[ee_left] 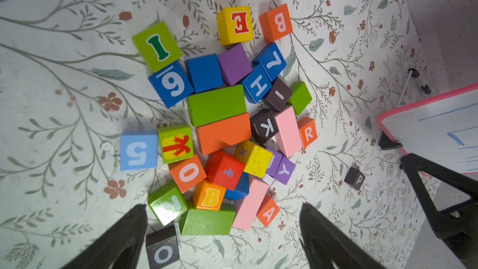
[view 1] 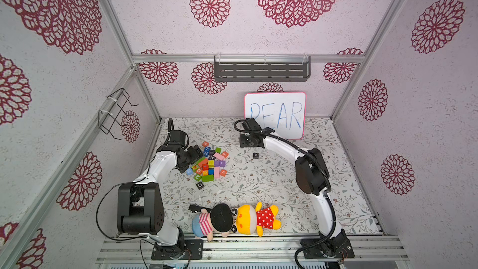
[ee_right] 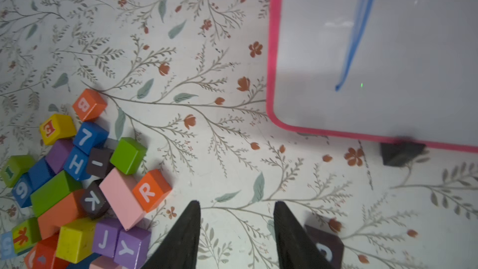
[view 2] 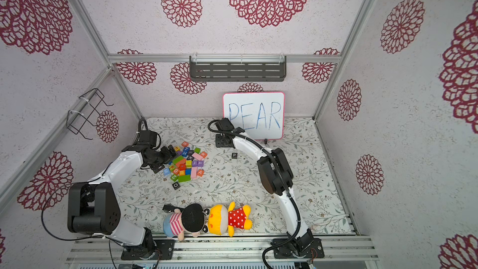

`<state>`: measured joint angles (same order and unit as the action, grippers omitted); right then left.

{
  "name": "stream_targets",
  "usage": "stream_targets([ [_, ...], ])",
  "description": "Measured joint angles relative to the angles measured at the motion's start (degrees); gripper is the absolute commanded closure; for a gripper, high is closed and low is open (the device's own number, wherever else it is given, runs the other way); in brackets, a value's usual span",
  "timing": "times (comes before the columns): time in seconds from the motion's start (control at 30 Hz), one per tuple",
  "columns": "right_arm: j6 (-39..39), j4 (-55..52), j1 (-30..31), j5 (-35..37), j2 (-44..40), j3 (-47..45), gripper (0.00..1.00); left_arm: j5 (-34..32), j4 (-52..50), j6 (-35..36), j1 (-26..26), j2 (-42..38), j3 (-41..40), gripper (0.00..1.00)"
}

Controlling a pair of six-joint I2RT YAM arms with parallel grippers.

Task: Spell the uppercase word “pear” with letter blocks
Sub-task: Place the letter block at the center of the board, then pick up the letter block from the center of the board.

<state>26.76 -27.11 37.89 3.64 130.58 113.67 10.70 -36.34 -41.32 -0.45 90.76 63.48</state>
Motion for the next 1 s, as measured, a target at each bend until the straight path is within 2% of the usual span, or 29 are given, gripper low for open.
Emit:
stream_targets([
  [0.33,-7.3,0.8,3.9,-3.9,2.2,0.3,0.46,0.2,-1.2,1.1,-0.3,1.3,-1.9,0.12],
  [0.67,-7.8,2.1,7.9,-6.8,2.2,-1.1,0.44,-0.1,-2.4,-0.6,-0.9,-5.1,-10.3,0.13],
  [0.83,-8.8,2.4,8.0,-6.7,2.2,-1.0,0.43,-1.6,-2.7,-0.7,-0.8,-4.9,-9.6,0.12],
  [1.0,-12.1,0.5,7.9,-4.9,3.2,1.6,0.40,-3.5,-3.4,0.5,0.0,-2.2,-4.6,0.11],
])
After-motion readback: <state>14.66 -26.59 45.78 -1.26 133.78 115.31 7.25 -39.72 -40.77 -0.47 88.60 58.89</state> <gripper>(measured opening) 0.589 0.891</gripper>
